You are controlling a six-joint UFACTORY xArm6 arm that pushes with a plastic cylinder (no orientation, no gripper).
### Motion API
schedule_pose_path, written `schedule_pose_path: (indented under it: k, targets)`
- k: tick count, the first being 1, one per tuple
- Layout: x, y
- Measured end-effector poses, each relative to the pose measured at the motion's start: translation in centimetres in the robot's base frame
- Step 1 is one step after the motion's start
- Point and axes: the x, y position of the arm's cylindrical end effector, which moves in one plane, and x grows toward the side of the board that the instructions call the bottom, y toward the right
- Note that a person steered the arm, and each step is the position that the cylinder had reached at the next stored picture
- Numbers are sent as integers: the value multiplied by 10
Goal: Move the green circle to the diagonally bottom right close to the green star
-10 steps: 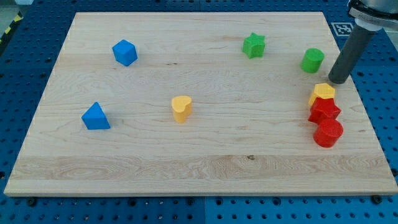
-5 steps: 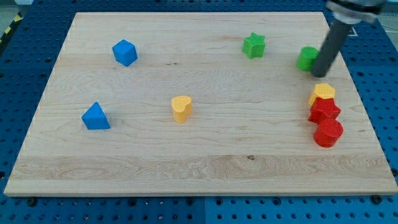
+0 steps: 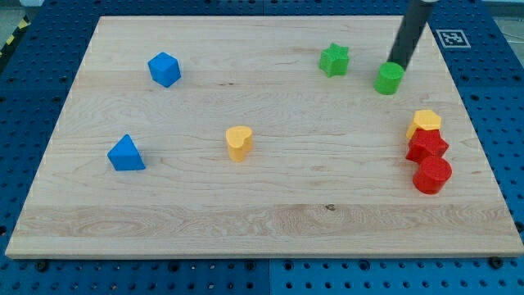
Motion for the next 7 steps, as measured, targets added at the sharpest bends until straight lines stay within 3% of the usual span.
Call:
schedule_pose_path:
  k: [2,3,4,5,6,7]
  targets:
    - [0,20]
    - [24,55]
    - [62,51]
    - [58,2]
    - [56,19]
    - [24,44]
